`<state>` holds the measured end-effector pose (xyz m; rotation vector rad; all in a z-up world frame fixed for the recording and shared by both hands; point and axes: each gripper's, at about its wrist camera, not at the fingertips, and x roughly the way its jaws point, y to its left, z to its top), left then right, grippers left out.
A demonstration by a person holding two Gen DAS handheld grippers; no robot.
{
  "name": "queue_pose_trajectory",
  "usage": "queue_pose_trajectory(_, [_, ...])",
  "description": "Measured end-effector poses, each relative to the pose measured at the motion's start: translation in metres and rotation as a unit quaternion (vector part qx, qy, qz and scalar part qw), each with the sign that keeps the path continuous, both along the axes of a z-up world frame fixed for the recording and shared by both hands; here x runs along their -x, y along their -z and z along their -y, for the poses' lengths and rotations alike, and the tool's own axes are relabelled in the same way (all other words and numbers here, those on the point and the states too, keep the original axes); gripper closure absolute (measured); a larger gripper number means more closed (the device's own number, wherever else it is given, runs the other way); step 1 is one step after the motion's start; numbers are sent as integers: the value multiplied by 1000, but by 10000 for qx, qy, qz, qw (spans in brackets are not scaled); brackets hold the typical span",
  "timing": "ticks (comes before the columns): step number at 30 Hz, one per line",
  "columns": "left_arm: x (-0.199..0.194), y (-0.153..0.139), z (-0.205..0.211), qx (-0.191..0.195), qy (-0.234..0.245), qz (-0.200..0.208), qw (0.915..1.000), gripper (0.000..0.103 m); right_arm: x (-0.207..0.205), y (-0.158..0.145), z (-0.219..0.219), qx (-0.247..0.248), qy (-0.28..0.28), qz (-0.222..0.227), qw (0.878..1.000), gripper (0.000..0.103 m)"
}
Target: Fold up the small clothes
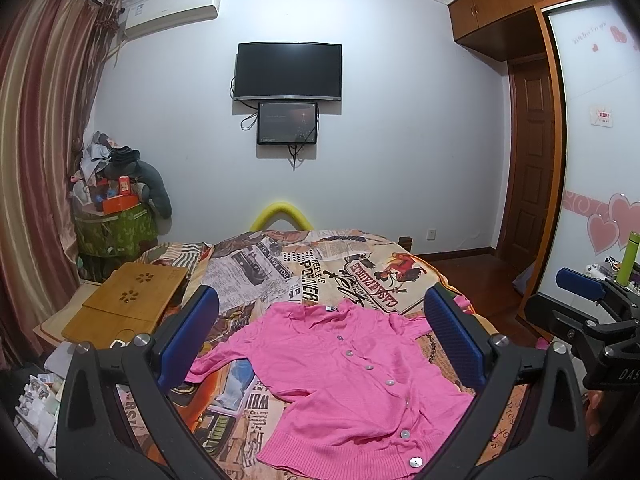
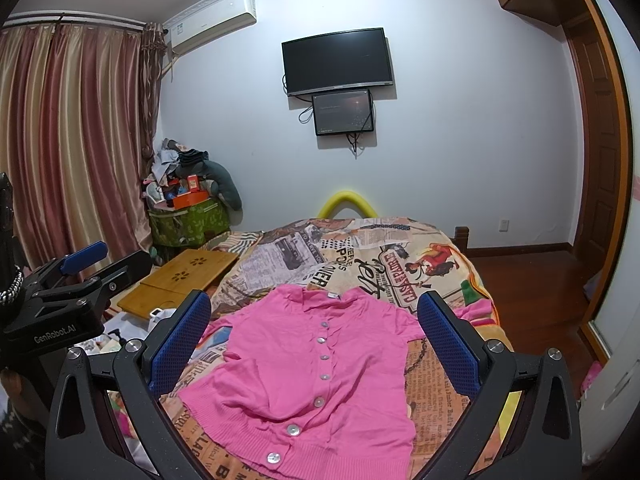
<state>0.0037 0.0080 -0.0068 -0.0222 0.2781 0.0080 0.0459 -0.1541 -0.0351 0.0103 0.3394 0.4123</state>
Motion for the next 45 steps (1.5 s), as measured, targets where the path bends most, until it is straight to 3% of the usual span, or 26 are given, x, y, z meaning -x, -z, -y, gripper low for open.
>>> queue_pose_trajectory(26, [-7, 1, -4, -20, -37, -19, 10000, 0, -9, 2, -1, 23, 20, -55, 10000, 0])
queue_pose_trajectory(33, [-53, 17, -32, 157, -115, -474, 9987, 0, -48, 19, -1, 260, 230, -216, 9992, 0])
queue_pose_trajectory(37, [-84, 35, -52, 46, -395, -713, 9967, 0, -78, 35, 2, 457, 468, -389, 9971, 1])
queue_pose_trajectory(41, [-126, 61, -83, -144, -837, -1109, 9902, 0, -103, 53, 9, 527, 673, -675, 9941, 1])
queue_pose_trajectory(45, [-165, 88, -137, -75, -1306, -1492, 9801, 0, -122, 67, 18, 674, 852, -892, 9901, 1])
